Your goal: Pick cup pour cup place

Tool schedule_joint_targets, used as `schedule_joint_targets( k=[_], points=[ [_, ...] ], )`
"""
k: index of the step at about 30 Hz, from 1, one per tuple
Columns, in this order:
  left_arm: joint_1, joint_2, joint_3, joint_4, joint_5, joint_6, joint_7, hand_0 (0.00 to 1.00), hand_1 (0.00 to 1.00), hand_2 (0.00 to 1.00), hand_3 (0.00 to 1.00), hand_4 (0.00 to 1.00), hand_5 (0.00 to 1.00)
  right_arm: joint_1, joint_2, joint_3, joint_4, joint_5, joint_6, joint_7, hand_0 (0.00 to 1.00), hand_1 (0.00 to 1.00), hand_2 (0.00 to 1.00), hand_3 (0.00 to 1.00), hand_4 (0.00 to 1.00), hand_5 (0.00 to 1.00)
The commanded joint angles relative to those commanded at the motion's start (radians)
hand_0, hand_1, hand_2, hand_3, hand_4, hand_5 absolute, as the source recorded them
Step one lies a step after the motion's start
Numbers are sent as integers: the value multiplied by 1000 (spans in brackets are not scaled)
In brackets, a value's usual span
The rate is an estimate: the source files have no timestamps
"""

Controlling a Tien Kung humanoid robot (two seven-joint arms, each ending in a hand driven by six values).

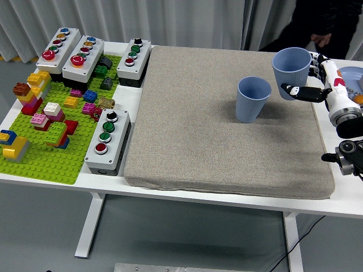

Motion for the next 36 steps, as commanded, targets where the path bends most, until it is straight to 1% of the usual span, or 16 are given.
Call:
schedule_joint_targets(
  k=[4,10,16,19,21,29,33,36],
  points=[
    [1,0,0,0,0,0,0,767,802,846,754,520,949,-7,7,16,-1,30,7,5,831,715,606,612,621,2],
    [3,-1,0,0,2,0,0,767,802,845,755,520,949,-12,17,21,-3,37,15,3,832,715,605,608,619,2],
    [4,-2,2,0,1,0,1,767,802,845,755,519,948,-23,29,48,-18,97,32,9,831,715,603,606,618,2],
    [5,-2,4,0,0,0,1,767,802,845,755,519,949,-41,44,86,-29,148,50,6,830,714,603,606,616,2],
    [7,-3,5,0,-1,0,1,767,802,845,755,519,949,-51,52,106,-34,161,53,9,830,714,603,606,616,2],
    [10,-4,8,0,-4,-1,1,767,802,845,755,519,948,-67,59,125,-30,134,40,28,830,715,602,606,615,2],
    [9,-4,11,0,-5,-2,1,766,801,845,755,519,949,-84,76,132,-35,113,16,54,829,717,604,605,611,2],
    [9,-6,15,0,-9,-2,0,766,801,845,755,519,949,-99,98,141,-53,102,-1,83,829,717,604,605,611,2]
  ],
)
